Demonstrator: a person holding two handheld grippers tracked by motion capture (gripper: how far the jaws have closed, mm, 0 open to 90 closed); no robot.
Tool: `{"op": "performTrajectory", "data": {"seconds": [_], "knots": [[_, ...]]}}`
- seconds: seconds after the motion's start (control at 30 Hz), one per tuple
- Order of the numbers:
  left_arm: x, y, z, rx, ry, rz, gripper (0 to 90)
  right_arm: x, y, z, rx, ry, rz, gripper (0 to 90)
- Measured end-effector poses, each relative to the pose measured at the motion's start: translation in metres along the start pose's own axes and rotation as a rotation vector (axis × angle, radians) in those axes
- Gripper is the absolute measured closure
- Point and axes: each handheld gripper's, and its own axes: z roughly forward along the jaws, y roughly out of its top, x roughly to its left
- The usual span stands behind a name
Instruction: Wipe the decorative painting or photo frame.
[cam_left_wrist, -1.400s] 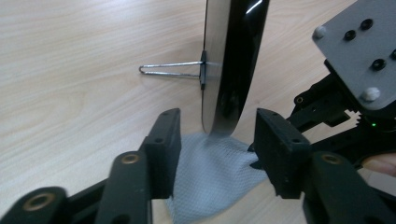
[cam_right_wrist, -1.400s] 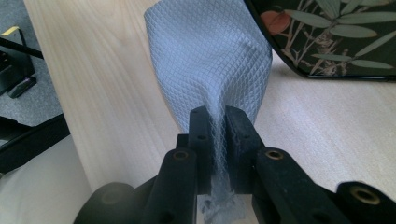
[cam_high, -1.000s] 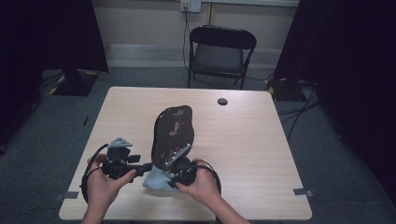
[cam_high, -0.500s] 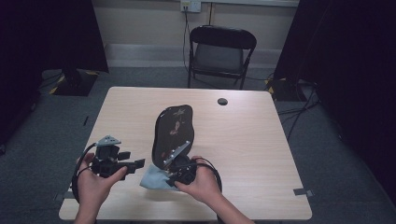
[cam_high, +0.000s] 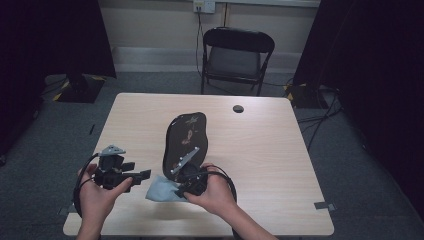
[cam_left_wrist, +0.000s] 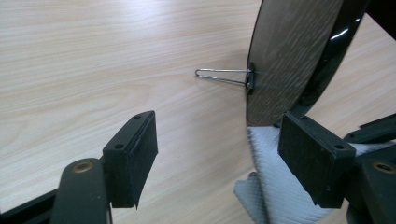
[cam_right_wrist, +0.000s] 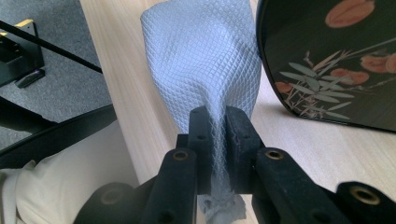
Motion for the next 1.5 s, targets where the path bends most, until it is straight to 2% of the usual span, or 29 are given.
{"op": "performTrajectory", "data": {"seconds": [0.4, 0.6, 0.9, 1.13, 1.5], "knots": [[0.005, -0.002, 0.002, 0.011, 0.005, 0.0, 28.4, 0.006, 0.013, -0.016, -0.004, -0.012, -0.029, 82.3], [0.008, -0.002, 0.0, 0.006, 0.009, -0.013, 28.8, 0.008, 0.023, -0.028, -0.019, -0.01, -0.038, 82.3], [0.012, -0.003, -0.002, 0.006, 0.014, -0.021, 29.0, 0.013, 0.036, -0.045, -0.028, -0.033, -0.064, 82.3], [0.01, -0.004, 0.001, 0.022, 0.003, -0.014, 28.9, 0.009, 0.044, -0.061, -0.057, -0.047, -0.057, 82.3], [0.002, -0.002, 0.003, 0.033, -0.021, 0.007, 28.6, -0.001, 0.062, -0.085, -0.059, -0.112, -0.059, 82.3]]}}
